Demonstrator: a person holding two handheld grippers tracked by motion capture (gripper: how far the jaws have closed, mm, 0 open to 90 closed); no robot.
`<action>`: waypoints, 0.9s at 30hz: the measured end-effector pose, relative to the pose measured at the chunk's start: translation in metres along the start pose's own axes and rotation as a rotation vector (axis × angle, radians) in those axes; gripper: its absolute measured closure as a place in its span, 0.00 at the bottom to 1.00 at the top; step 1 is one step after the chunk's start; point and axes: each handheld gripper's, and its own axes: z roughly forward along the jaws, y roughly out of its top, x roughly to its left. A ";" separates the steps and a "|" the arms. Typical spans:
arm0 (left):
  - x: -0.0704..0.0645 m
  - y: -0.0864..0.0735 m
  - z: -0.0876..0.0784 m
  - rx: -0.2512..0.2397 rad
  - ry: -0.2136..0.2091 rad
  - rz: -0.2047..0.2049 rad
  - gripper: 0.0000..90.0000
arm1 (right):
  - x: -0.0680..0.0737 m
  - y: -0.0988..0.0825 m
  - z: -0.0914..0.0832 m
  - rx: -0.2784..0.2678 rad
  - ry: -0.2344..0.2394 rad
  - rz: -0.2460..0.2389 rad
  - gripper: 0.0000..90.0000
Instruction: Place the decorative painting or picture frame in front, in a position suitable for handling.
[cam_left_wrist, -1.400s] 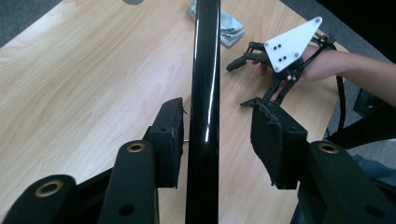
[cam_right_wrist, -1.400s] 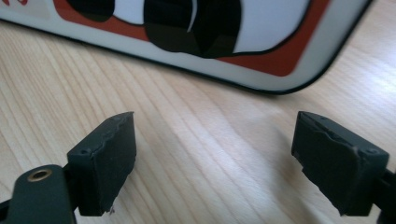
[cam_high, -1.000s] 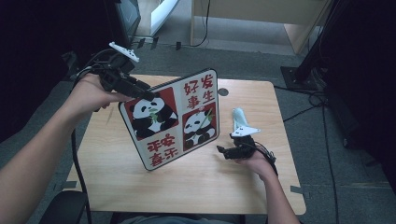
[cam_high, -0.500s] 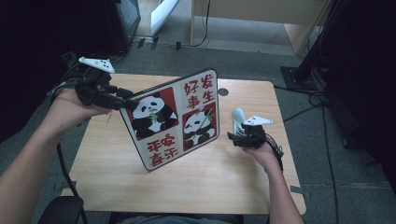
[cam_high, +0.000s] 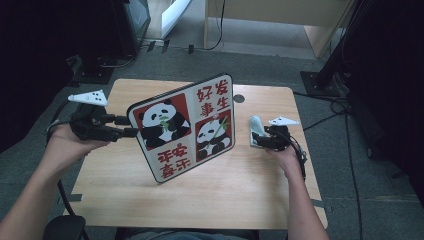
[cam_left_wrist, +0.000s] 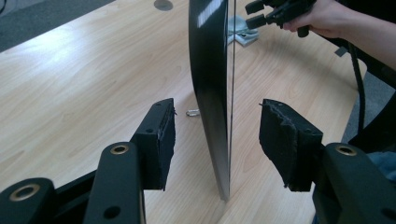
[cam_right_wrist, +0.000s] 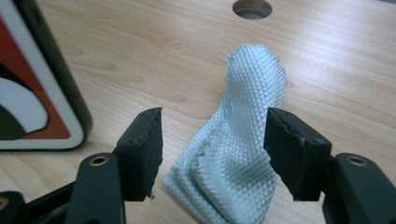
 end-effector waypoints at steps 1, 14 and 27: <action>0.000 -0.005 0.002 -0.005 0.001 -0.003 0.52 | -0.001 0.000 0.002 0.006 -0.002 -0.004 0.43; -0.008 -0.041 0.028 -0.047 -0.025 -0.031 0.57 | -0.018 0.001 0.029 0.063 -0.046 0.004 0.50; -0.007 -0.048 0.049 -0.074 -0.035 -0.045 0.66 | -0.030 -0.002 0.044 0.082 -0.055 0.052 0.55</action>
